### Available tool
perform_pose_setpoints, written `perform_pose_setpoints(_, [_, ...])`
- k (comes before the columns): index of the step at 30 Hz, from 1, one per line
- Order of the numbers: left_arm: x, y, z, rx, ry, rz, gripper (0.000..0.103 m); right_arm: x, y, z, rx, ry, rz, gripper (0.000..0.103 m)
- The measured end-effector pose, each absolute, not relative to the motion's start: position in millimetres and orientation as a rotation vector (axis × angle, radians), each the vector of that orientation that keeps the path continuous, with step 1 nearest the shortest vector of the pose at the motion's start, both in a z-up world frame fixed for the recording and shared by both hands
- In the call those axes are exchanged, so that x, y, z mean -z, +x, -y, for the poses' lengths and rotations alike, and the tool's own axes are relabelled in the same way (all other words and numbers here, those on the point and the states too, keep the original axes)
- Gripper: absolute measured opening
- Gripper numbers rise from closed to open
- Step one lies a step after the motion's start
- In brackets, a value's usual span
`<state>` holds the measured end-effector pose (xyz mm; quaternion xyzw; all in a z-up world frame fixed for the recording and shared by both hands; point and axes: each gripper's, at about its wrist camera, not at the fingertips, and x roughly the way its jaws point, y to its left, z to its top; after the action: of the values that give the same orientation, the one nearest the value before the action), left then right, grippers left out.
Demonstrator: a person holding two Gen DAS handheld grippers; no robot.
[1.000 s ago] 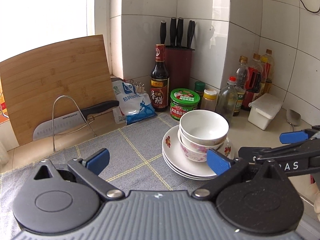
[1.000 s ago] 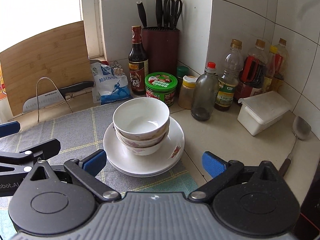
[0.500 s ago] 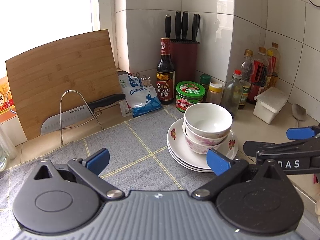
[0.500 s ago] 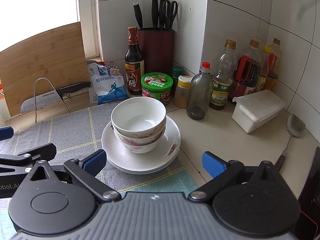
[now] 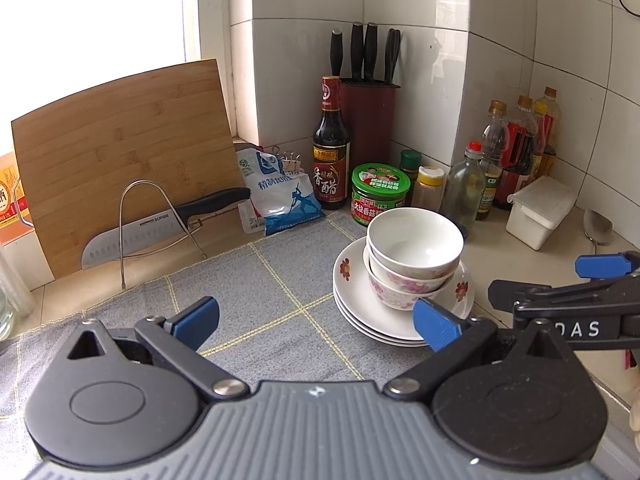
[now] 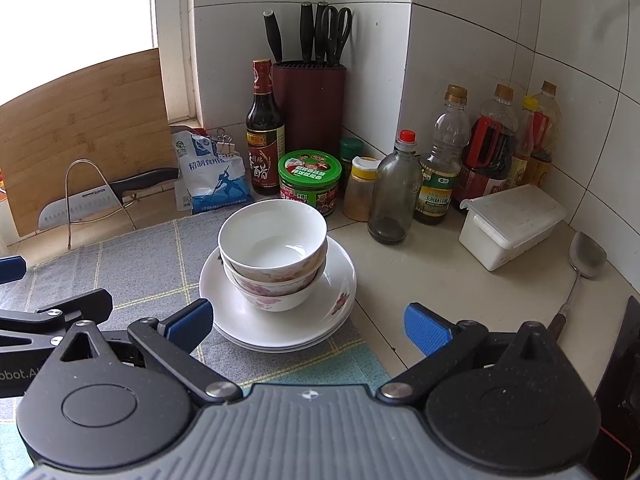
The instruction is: Organize plates and bowls
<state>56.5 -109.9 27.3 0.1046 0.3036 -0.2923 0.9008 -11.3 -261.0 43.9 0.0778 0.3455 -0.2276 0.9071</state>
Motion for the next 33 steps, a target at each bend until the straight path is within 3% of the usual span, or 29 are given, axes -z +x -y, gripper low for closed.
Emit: perform_pose_setpoints(33, [-29.5,57.2,109.3,0.602,0.21,-0.625,0.102,-50.6,-12.5,257.2,0.492,0.126,-0.696,0.103])
